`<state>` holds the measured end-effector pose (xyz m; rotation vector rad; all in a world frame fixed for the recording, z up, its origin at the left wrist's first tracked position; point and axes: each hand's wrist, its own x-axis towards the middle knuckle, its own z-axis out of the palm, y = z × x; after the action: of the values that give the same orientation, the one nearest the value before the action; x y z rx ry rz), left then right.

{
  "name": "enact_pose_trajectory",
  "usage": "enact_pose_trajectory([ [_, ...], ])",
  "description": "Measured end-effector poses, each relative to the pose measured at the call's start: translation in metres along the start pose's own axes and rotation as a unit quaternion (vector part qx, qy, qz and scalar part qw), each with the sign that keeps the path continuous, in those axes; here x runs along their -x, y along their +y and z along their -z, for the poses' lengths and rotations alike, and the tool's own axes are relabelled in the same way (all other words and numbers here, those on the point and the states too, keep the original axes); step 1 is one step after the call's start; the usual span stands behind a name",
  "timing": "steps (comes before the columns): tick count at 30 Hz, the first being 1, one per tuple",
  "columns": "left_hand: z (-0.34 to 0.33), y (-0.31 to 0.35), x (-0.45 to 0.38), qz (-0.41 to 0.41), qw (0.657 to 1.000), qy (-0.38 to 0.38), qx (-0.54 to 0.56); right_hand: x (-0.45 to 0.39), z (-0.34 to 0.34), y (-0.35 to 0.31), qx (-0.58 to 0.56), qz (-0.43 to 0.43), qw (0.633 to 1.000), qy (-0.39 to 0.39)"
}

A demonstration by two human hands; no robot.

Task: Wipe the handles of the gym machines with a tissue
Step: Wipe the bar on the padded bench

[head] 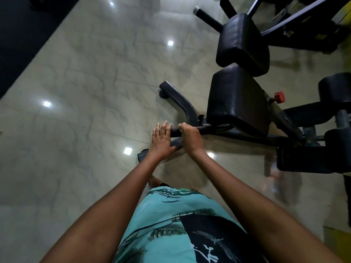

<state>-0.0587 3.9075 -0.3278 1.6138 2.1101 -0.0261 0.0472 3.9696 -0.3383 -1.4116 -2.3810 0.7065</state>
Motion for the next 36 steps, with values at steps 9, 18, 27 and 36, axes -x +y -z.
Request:
enact_pose_trajectory([
  [9,0.002,-0.002,0.007,-0.001,0.998,0.032,0.047,0.008,0.015,0.029,0.016,-0.027,0.999,0.041],
  [18,0.019,-0.016,0.015,0.042,0.986,-0.009,0.160,-0.005,0.009,-0.029,-0.022,0.077,0.994,-0.070],
  [27,0.058,-0.097,0.024,0.101,0.991,0.033,0.080,-0.054,-0.001,-0.107,0.042,0.154,0.978,-0.130],
  [36,0.127,-0.233,0.011,0.160,0.986,-0.048,0.006,-0.120,-0.056,-0.220,0.065,0.161,0.969,-0.176],
])
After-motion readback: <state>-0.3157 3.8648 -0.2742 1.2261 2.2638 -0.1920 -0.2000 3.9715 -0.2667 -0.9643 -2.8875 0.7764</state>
